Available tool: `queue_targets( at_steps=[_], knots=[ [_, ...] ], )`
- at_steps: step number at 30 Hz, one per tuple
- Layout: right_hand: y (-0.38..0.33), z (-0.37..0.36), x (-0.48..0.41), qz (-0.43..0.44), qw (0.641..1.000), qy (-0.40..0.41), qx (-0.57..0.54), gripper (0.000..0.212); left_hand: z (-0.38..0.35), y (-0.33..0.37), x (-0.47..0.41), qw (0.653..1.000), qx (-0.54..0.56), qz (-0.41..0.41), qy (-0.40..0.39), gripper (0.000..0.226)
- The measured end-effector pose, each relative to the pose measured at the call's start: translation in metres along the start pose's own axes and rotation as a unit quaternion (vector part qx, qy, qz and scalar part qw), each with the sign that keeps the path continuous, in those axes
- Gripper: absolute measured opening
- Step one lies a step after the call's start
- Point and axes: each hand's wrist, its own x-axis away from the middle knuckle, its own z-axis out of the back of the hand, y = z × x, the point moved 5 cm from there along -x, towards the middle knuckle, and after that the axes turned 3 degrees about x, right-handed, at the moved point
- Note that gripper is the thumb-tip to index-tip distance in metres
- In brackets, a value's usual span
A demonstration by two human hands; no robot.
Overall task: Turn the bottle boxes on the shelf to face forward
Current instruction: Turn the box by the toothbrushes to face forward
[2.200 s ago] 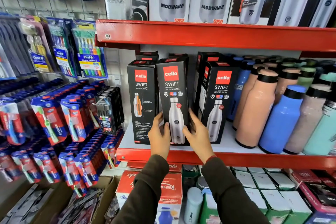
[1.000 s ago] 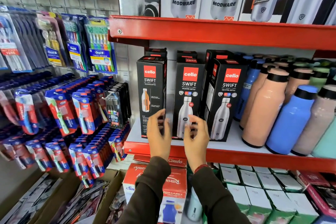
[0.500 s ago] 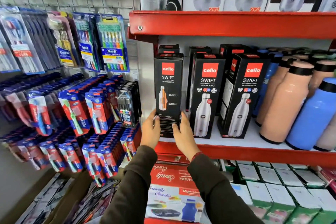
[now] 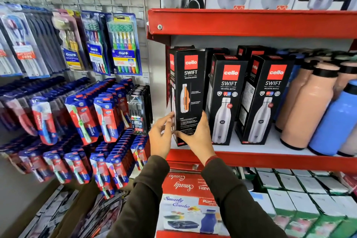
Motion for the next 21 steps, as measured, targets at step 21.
queue_targets(
  at_steps=[21],
  knots=[
    [0.005, -0.011, 0.001, 0.014, 0.985, -0.162, 0.062, 0.090, 0.012, -0.016, -0.025, 0.992, -0.090, 0.013, -0.089, 0.031]
  ],
)
